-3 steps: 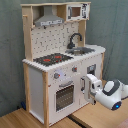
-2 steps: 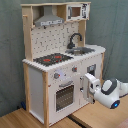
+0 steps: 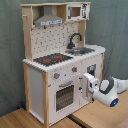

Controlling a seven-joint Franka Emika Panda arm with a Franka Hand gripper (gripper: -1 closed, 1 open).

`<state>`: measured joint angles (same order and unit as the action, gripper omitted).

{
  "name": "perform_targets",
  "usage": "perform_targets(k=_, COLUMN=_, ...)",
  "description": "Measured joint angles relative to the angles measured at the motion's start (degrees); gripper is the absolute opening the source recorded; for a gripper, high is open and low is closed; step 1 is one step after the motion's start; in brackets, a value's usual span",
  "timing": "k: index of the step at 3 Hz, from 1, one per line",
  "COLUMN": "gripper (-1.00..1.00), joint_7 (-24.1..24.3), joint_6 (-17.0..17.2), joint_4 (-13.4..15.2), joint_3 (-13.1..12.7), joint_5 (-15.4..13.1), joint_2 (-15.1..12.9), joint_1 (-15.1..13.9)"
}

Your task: Play with the kitchen

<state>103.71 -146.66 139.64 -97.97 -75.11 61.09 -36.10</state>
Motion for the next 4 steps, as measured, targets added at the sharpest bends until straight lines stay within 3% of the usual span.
perform_targets(k=3, gripper=1.00, joint_7=13.3, joint_6=-2.5, joint_4=-0.4, joint_3=-0.3, joint_5=-11.3, joint_2=0.0, joint_1=-4.8)
perform_targets(k=4, gripper=1.00, joint_7=16.8, joint_6=-3.5, joint_4=-2.7, joint_3=-0.7, joint_5=-14.0, joint_2=0.0, joint_1=-7.5)
